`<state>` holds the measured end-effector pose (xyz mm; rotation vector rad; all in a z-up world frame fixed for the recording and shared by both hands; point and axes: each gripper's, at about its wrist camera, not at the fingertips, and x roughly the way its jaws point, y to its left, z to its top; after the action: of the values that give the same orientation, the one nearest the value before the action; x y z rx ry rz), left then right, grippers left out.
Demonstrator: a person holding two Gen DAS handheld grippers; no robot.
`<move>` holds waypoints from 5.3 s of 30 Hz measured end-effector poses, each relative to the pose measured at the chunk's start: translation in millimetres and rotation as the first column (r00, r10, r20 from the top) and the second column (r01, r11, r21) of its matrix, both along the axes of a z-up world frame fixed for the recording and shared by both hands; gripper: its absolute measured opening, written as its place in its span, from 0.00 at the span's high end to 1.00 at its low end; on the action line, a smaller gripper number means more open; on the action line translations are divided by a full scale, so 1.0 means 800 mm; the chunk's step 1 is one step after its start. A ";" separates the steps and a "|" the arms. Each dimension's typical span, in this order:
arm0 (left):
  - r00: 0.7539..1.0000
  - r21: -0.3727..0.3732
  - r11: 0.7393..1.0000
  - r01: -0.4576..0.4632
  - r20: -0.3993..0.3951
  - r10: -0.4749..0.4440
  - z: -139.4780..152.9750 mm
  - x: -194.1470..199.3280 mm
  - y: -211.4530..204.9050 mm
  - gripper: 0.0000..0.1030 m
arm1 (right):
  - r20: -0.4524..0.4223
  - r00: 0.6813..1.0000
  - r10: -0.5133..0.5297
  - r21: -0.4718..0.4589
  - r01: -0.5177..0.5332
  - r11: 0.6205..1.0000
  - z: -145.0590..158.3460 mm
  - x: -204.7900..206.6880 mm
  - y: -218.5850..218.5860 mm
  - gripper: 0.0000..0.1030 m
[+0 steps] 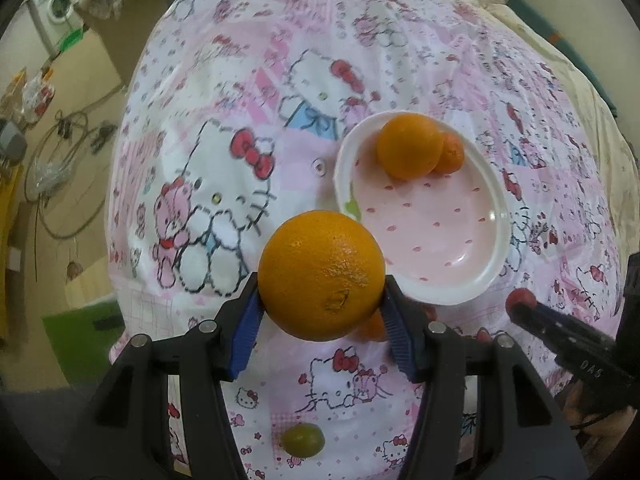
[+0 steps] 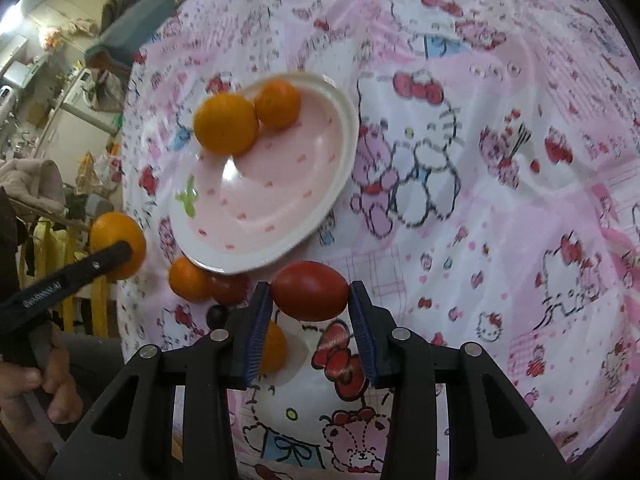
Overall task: Organize fruits
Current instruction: 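Grasp a red plum tomato with the right gripper while the left lifts the orange, then set the tomato on the plate, open right gripper while left carries orange over plate, then lower the large orange onto the plate and open the left gripper, then reach the right gripper to a small tangerine and close around it, then lift the tangerine with the right gripper while the left reaches toward a dark grape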
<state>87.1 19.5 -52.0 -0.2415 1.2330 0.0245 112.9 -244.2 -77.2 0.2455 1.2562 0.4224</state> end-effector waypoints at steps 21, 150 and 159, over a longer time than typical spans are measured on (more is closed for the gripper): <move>0.996 0.000 0.997 0.080 -0.033 -0.080 -0.011 0.047 -0.038 0.49 | 0.009 0.995 0.104 0.019 -0.104 0.994 -0.004 0.125 0.056 0.60; 0.987 -0.144 0.985 0.100 -0.110 -0.117 -0.047 -0.030 -0.063 0.50 | 0.002 1.000 -0.021 0.136 0.021 0.991 0.025 0.004 -0.015 0.57; 0.979 -0.221 0.975 0.001 -0.198 -0.045 -0.078 -0.011 -0.068 0.56 | -0.017 0.999 -0.046 0.163 0.048 0.985 0.022 0.001 -0.036 0.57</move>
<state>78.1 -35.1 -114.5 -0.4260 1.4420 -0.1111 113.3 -273.2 -59.5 0.4170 1.2280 0.4846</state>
